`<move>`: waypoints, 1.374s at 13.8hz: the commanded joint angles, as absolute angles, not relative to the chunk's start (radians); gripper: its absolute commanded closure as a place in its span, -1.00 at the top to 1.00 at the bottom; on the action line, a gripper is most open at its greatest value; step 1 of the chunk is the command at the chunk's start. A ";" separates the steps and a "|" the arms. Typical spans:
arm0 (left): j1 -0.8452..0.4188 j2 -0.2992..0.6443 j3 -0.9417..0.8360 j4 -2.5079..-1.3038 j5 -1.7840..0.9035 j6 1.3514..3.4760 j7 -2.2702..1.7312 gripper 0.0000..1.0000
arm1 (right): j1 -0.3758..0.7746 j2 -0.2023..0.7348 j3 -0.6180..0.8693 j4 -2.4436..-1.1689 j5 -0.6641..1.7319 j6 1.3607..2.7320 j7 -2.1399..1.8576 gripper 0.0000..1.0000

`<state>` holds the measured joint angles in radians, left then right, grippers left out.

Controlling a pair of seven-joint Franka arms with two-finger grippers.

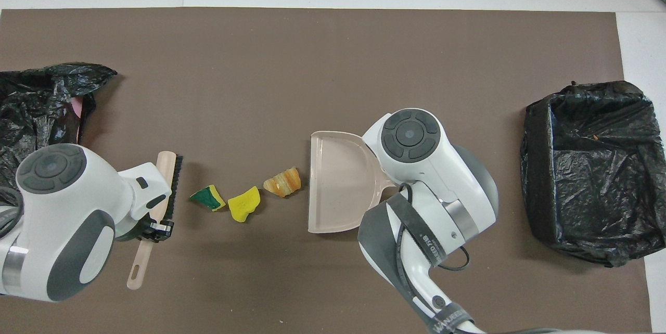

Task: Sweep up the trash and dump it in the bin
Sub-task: 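Lower the dustpan with the right gripper while the left gripper sweeps, then sweep the sponges and corks into the dustpan with the left gripper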

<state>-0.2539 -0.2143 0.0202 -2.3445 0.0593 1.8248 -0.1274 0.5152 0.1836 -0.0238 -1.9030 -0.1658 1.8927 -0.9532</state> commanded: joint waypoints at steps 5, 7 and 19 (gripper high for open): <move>-0.352 -0.293 0.012 -2.559 -0.009 2.057 -0.429 -1.00 | 0.554 0.176 -0.021 -1.993 -0.199 1.996 -0.885 -1.00; -0.389 -0.264 0.012 -2.560 -0.041 2.100 -0.483 -1.00 | 0.554 0.176 -0.021 -1.993 -0.195 1.999 -0.841 -1.00; -0.735 -0.016 0.008 -2.338 -0.271 2.298 -0.686 -1.00 | 0.552 0.176 -0.021 -1.993 -0.190 1.990 -0.834 -1.00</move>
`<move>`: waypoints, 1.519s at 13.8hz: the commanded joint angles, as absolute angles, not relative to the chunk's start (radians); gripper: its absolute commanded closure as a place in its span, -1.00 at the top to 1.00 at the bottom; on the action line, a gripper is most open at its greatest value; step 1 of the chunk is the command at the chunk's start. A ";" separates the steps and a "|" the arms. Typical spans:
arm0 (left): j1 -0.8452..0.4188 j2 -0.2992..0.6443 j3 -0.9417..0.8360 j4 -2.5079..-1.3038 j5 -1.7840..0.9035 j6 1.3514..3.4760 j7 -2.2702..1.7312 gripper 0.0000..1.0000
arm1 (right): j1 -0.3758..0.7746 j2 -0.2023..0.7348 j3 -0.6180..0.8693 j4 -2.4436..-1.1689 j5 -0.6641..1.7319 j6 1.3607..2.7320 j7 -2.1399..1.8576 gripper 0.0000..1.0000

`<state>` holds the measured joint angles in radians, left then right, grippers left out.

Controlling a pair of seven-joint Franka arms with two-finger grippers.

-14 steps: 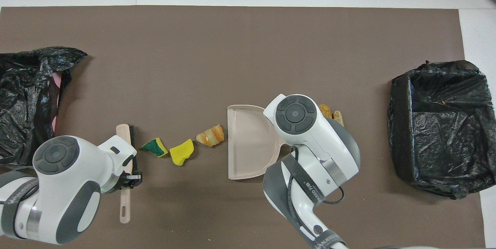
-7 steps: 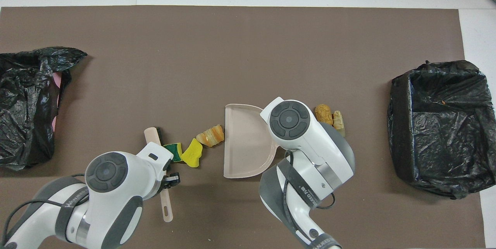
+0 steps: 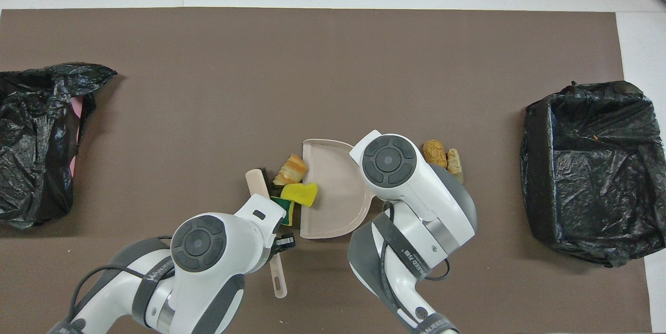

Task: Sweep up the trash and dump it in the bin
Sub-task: 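Sweep the sponges and corks into the dustpan with the left gripper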

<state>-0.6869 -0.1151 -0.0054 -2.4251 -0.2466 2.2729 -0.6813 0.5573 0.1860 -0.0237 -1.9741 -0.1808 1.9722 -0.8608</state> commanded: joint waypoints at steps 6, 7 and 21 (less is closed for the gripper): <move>-0.857 0.006 0.002 -2.263 -0.275 2.330 -0.669 -1.00 | 0.551 0.176 -0.021 -1.993 -0.190 1.985 -0.834 -1.00; -0.867 0.008 0.002 -2.246 -0.275 2.327 -0.667 -1.00 | 0.551 0.176 -0.021 -1.993 -0.190 1.985 -0.833 -1.00; -0.601 -0.021 0.017 -2.223 -0.152 2.088 -0.673 -1.00 | 0.465 0.103 -0.023 -1.976 -0.181 1.961 -0.827 -1.00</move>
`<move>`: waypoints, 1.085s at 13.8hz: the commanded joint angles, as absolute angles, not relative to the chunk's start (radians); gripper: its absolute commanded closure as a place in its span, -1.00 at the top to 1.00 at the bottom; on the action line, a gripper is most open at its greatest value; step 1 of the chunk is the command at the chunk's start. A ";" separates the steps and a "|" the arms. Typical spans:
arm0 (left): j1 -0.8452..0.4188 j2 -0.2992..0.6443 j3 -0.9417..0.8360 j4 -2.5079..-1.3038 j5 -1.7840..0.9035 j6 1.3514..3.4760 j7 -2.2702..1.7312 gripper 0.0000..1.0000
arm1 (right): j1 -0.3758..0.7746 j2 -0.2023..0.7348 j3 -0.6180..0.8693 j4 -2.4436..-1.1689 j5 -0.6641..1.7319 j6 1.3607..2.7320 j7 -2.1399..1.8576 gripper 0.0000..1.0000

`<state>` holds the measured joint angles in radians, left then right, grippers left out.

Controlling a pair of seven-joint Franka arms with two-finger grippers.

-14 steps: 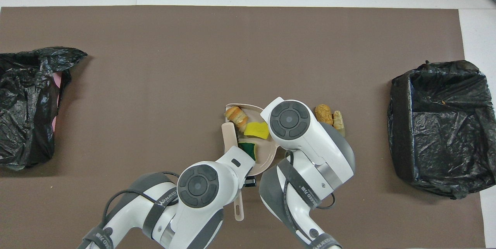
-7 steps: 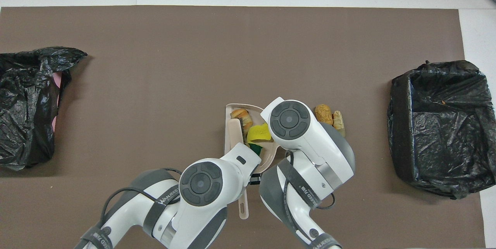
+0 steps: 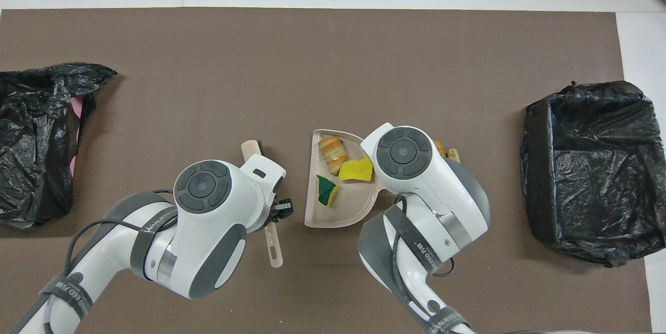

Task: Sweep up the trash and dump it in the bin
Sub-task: 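Sweep the sponges and corks into the dustpan with the left gripper, then carry the dustpan to the black bag with the right gripper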

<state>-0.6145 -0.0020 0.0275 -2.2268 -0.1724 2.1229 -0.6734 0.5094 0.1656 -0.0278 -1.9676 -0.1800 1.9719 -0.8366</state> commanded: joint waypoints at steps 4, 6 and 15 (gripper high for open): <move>-0.617 -0.046 0.014 -2.259 -0.153 2.100 -0.689 -1.00 | 0.321 -0.032 -0.026 -1.950 -0.143 1.862 -0.920 -1.00; -0.658 -0.066 0.008 -2.276 -0.153 2.102 -0.718 -1.00 | 0.224 -0.096 -0.032 -1.941 -0.130 1.824 -0.991 -1.00; -0.891 -0.074 0.005 -2.333 -0.156 2.128 -0.910 -1.00 | -0.312 -0.170 -0.051 -1.942 -0.150 1.759 -1.507 -1.00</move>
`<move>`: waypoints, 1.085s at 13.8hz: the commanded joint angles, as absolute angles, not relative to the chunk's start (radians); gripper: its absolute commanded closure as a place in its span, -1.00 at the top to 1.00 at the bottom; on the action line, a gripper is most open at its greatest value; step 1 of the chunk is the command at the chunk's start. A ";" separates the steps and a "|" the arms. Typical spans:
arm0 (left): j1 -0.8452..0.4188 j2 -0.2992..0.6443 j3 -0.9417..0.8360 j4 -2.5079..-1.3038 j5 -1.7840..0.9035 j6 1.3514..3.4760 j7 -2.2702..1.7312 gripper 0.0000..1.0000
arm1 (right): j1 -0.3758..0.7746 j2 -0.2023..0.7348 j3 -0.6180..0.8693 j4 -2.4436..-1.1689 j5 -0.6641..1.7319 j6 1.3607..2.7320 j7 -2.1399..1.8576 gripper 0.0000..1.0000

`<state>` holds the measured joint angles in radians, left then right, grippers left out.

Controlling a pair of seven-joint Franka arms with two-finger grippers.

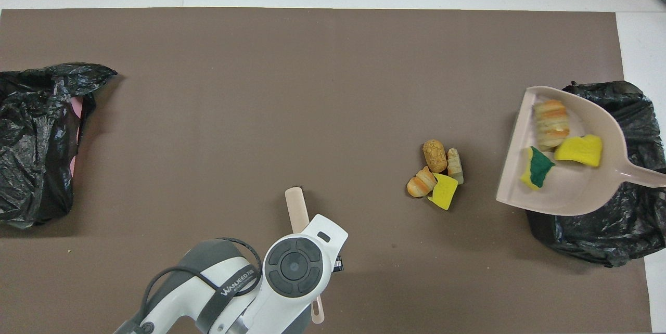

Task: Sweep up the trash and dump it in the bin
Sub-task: 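Carry the dustpan to the black bag with the right gripper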

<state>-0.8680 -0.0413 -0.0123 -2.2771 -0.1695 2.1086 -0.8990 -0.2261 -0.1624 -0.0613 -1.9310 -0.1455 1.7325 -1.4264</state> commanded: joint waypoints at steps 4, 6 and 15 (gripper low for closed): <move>-0.890 -0.078 0.005 -2.353 -0.156 2.129 -0.894 -1.00 | -0.388 -0.166 -0.049 -1.980 -0.410 1.876 -1.615 -1.00; -0.871 -0.066 0.009 -2.336 -0.156 2.128 -0.858 0.99 | -0.387 -0.172 -0.048 -2.000 -0.530 1.920 -1.618 -1.00; -0.654 0.018 0.018 -2.166 -0.074 2.085 -0.844 1.00 | -0.296 -0.204 -0.044 -2.103 -0.796 2.022 -1.709 -1.00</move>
<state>-0.6985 -0.0194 0.0264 -2.2345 -0.0969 2.1116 -0.8516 -0.3167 -0.1645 -0.0461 -2.0645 -0.7310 1.9884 -1.6718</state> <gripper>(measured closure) 0.000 0.683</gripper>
